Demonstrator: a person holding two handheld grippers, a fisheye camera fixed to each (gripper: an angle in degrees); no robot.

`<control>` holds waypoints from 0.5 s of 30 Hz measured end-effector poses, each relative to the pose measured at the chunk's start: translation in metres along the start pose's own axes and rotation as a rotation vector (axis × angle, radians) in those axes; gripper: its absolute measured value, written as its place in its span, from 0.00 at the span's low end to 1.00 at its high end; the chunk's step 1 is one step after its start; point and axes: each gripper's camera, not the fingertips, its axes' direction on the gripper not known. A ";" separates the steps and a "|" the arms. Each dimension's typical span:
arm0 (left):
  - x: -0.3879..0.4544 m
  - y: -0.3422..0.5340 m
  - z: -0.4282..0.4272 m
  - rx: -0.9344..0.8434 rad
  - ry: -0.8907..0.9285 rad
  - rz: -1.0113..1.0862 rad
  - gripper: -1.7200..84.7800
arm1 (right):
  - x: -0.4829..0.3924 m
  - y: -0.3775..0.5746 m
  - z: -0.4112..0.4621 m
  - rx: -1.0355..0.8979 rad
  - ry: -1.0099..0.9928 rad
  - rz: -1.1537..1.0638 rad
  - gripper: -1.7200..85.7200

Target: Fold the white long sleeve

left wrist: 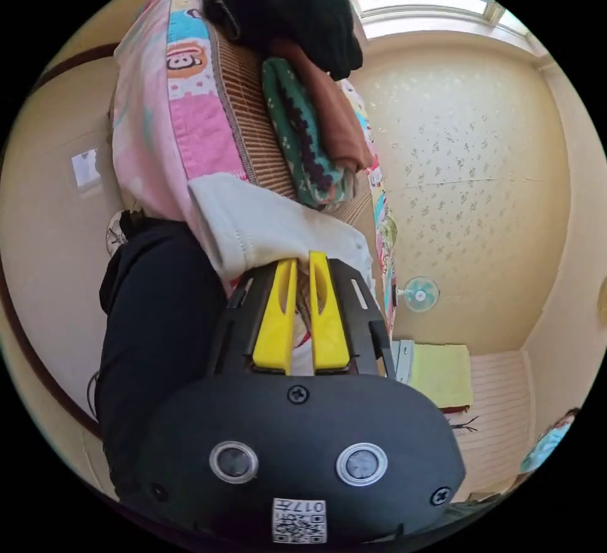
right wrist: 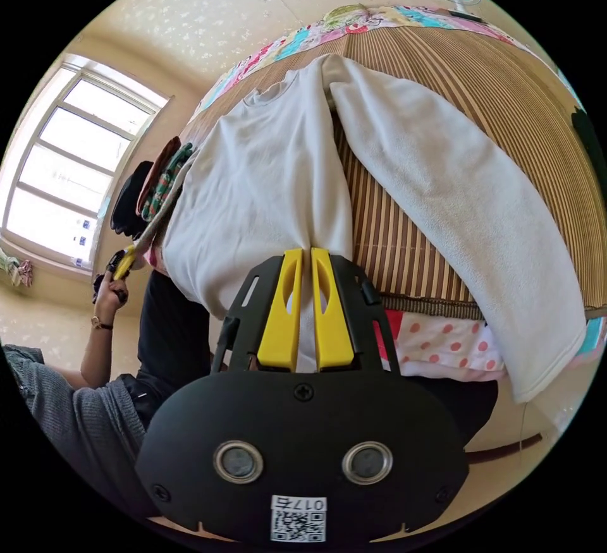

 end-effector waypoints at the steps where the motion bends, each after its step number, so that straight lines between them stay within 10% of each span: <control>1: 0.035 -0.004 -0.008 0.030 -0.037 0.123 0.07 | -0.005 -0.003 -0.001 -0.010 0.032 -0.012 0.06; 8: 0.257 -0.013 0.012 0.236 0.095 0.723 0.07 | -0.026 -0.017 -0.010 -0.065 0.160 -0.038 0.06; 15: 0.407 0.117 0.232 -0.275 0.305 1.055 0.11 | -0.026 -0.020 -0.031 -0.055 0.166 -0.049 0.06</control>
